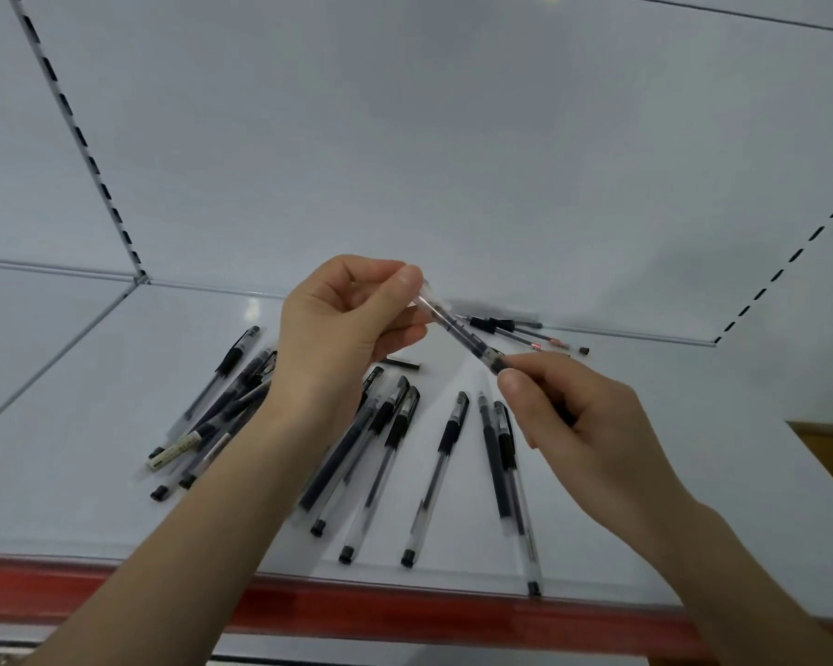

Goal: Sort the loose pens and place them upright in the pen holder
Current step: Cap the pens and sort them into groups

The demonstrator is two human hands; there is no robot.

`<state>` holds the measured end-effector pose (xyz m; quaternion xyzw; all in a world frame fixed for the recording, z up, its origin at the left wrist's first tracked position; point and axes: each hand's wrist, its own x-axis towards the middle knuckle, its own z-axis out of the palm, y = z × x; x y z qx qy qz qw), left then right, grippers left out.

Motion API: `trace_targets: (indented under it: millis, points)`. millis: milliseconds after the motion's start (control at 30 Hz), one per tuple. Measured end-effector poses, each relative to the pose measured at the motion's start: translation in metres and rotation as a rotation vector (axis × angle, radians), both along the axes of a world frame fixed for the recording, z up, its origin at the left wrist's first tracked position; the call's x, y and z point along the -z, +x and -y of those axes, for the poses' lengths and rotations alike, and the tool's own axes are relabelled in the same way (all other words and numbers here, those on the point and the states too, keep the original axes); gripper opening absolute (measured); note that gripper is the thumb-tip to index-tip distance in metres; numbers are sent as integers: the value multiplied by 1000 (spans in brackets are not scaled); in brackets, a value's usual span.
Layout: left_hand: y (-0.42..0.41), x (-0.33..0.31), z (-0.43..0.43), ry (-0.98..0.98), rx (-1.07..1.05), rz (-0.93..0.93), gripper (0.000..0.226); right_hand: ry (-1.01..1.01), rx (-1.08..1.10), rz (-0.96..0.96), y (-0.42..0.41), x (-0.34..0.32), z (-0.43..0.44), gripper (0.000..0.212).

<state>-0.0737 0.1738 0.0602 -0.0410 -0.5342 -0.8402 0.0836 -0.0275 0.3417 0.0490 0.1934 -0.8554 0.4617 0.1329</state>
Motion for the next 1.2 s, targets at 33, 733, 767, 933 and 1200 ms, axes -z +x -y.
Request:
trace_targets:
  millis: [33,733,767,933,1200]
  points:
    - [0,1,-1,-12,-3,-8,7,16,6,-7,-1,2,0,16]
    - [-36,31,-2,-896,-49,26,8,191,219,252,-38,20,-44,20]
    - [-38,33,0,-1015,-40,22,7,239,264,236,-48,22,-51,18]
    - [-35,40,1,-1308,35,6,16,396,323,228,-92,41,-56,15]
    - [-47,36,9,-1359,-30,9,15,493,276,218,-105,50,-54,16]
